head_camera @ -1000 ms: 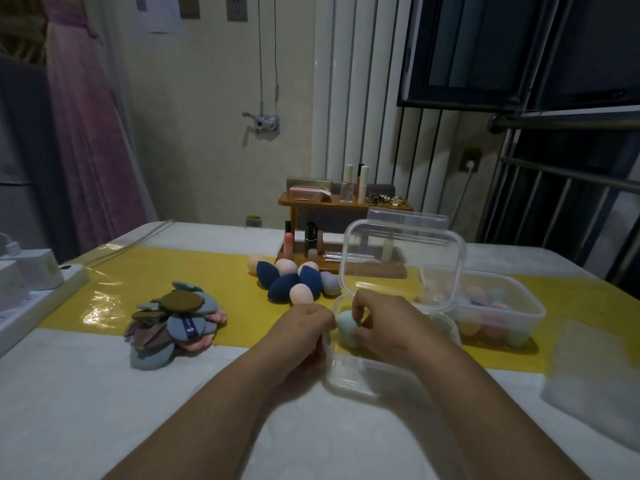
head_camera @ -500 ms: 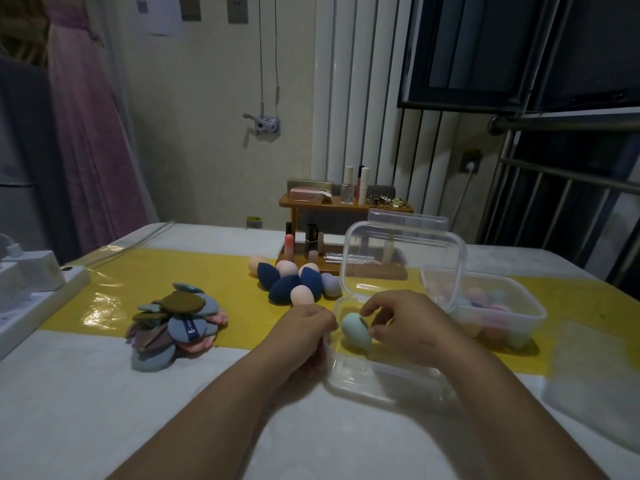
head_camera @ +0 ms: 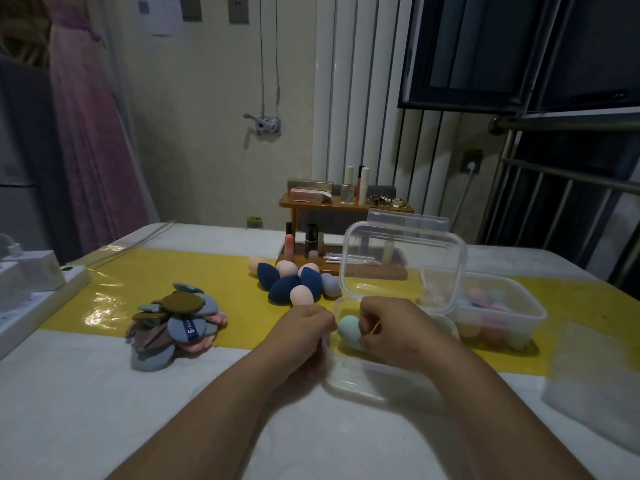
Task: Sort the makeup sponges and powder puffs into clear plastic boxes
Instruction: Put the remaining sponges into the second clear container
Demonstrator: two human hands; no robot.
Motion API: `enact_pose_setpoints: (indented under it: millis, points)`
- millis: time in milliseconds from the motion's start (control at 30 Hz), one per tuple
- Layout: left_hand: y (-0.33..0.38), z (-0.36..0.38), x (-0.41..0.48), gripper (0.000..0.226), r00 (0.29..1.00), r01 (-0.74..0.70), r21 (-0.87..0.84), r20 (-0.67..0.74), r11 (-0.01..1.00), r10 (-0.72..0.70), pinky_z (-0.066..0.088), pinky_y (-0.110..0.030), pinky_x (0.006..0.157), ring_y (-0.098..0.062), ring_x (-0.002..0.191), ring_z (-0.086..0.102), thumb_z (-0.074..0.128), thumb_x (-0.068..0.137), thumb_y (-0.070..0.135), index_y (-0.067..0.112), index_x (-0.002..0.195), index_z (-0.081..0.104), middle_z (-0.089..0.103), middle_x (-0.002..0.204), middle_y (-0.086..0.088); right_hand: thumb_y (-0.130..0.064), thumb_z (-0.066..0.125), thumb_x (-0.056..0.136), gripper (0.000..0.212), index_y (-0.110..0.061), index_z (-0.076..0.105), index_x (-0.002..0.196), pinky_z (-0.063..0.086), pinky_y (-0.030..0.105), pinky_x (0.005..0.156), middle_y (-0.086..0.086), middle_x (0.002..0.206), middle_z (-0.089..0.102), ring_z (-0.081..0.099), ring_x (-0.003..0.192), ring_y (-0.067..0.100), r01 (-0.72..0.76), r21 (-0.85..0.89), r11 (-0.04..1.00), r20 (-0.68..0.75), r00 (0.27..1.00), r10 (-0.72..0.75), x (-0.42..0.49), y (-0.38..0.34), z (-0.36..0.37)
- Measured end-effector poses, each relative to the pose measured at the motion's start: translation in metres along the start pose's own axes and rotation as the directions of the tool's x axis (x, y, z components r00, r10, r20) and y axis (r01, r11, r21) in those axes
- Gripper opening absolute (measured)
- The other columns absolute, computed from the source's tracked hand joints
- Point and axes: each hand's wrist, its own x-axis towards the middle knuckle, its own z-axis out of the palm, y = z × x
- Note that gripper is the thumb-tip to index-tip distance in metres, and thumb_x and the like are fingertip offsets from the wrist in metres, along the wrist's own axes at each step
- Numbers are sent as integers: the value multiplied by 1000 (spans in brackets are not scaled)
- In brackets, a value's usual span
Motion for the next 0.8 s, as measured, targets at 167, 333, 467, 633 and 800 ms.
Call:
enact_pose_setpoints:
  millis: [167,333,467,633,800]
  points:
    - [-1,1,0,25,1000,-2,-51,15,999,3,32,-27,46,-11,53,39,58,77,21,20,53,50,37,53,4,-17,72,79,20,-28,58,69,50,26,67,-8,82,65,60,77,12,19,102,995,-2,1000,-19,0,1,-1]
    - [-1,2,0,30,1000,8,-78,20,997,-6,33,-23,43,-8,47,39,56,82,16,19,53,50,37,53,3,-28,76,81,6,-33,72,79,50,18,62,-13,85,67,62,76,5,-46,91,995,34,998,44,2,3,-1]
    - [0,2,-1,22,1000,10,-81,23,997,-9,31,-28,48,-11,52,40,59,73,20,19,53,49,37,58,0,-35,79,77,8,-32,72,79,56,24,65,-11,87,69,65,77,7,-44,140,989,65,997,35,0,3,-2]
    - [0,2,-2,16,999,12,-101,33,995,-9,31,-37,62,-25,70,37,61,65,23,19,56,49,37,68,-7,-29,80,76,7,-32,75,81,56,24,72,-12,86,70,65,80,6,4,119,993,93,996,-15,-2,1,-3]
    - [0,2,-2,17,1000,13,-79,23,997,-12,32,-27,48,-12,55,38,60,70,24,18,57,50,38,58,1,-26,81,76,8,-30,75,74,46,13,51,-12,77,71,66,71,5,-78,189,979,44,997,71,-1,4,-5]
